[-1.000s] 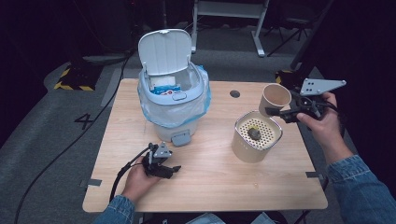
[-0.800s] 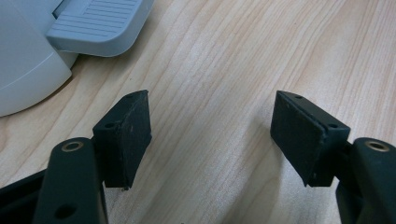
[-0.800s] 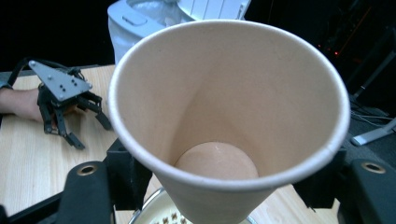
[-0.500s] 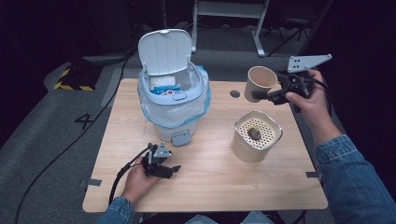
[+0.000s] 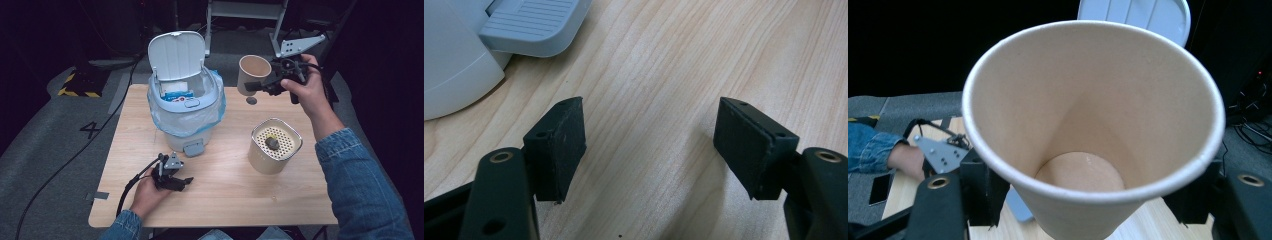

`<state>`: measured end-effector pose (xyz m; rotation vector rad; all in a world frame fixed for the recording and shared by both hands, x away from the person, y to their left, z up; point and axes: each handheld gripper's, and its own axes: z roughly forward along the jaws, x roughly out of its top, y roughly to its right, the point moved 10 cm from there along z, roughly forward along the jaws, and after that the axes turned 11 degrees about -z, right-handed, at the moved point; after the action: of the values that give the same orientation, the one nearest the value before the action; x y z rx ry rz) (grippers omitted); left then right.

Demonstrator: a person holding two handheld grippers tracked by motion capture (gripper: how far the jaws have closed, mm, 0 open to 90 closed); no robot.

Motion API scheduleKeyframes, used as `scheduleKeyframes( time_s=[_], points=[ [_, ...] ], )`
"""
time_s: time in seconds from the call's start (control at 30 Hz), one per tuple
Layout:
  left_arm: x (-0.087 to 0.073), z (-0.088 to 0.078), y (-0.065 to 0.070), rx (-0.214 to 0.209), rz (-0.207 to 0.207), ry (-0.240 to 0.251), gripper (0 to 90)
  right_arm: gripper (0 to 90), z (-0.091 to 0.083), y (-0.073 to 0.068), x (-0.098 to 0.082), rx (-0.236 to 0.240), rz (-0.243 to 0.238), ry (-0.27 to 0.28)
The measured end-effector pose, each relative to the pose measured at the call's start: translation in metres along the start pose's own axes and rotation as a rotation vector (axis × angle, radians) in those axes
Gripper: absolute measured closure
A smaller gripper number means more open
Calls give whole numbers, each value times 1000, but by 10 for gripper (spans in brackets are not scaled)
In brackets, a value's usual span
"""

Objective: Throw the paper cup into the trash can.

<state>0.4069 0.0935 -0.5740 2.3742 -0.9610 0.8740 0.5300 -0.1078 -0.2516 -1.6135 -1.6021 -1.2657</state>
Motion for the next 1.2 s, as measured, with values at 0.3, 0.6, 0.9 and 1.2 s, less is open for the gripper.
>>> scheduleKeyframes(
  time_s=[0.3, 0.6, 0.9, 1.2],
  points=[
    [1, 1, 0, -2, 4, 2, 291, 310, 39, 9, 22, -4, -2, 11],
    [1, 1, 0, -8, 5, -2, 292, 309, 75, 18, 41, -36, 3, 36],
    [1, 1, 0, -8, 6, -2, 292, 307, 118, 20, 38, -69, 11, 49],
    [1, 1, 0, -9, 7, -2, 292, 307, 146, 25, 27, -99, 48, 49]
  ],
)
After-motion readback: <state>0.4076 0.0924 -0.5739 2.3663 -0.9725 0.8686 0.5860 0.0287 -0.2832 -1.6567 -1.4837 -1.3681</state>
